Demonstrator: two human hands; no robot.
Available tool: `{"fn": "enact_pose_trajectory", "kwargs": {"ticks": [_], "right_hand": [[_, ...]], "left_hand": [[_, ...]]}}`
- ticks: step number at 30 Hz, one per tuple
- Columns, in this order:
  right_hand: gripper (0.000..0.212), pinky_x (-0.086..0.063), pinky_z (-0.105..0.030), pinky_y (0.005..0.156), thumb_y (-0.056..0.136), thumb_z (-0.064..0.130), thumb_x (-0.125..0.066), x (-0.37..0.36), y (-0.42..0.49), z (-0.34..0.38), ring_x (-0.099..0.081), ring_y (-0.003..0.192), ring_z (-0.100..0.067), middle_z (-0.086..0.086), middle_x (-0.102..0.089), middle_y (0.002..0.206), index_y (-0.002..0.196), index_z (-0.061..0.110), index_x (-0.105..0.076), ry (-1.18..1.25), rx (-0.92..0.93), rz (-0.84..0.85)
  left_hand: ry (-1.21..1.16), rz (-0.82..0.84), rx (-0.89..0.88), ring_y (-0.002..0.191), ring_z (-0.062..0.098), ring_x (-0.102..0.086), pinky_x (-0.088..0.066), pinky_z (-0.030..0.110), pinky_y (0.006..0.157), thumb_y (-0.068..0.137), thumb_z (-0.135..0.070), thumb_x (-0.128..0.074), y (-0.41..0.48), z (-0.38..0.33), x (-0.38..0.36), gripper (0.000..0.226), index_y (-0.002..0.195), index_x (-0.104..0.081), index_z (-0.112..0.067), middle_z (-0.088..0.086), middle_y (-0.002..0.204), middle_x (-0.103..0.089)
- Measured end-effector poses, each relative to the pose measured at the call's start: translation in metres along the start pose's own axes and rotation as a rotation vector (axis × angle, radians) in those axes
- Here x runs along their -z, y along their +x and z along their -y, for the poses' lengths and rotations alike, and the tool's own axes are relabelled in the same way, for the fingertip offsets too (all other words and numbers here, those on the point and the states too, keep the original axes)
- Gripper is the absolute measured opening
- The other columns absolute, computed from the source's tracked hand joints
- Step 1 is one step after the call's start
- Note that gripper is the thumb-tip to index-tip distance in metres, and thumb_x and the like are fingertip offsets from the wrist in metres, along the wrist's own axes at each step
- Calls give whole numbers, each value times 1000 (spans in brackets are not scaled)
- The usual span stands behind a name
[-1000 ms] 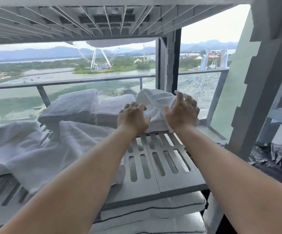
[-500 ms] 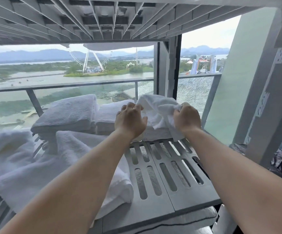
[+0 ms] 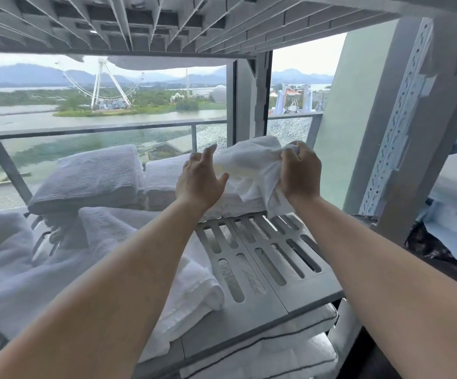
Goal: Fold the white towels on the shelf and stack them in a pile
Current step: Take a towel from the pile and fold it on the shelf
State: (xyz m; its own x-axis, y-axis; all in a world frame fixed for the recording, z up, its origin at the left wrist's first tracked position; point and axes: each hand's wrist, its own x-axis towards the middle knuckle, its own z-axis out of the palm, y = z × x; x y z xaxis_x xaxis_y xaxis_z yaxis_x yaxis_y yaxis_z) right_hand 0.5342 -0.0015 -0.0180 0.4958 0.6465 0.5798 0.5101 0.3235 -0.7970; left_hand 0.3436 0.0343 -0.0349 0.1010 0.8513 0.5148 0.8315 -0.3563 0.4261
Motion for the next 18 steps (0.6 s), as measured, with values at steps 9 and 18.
{"fn": "enact_pose_trajectory", "kwargs": {"ticks": [9,18], "right_hand": [[17,-32,-32,57,77,12,-43,41,-41,-15,-40,59,-14,7,-45,56,61,15,-50,154,-98,20],[15,-40,-34,66,91,22,-40,65,-59,-41,-58,82,-25,4,-61,81,94,21,-56,-154,-141,25]], "left_hand": [[-30,35,-192,127,26,-45,-52,46,88,98,-37,-62,-10,-12,-18,40,137,-57,-33,6,135,-50],[-34,182,-252,115,29,-54,-44,41,94,99,-29,-53,-38,-26,-8,17,105,-60,-15,7,118,-63]]}}
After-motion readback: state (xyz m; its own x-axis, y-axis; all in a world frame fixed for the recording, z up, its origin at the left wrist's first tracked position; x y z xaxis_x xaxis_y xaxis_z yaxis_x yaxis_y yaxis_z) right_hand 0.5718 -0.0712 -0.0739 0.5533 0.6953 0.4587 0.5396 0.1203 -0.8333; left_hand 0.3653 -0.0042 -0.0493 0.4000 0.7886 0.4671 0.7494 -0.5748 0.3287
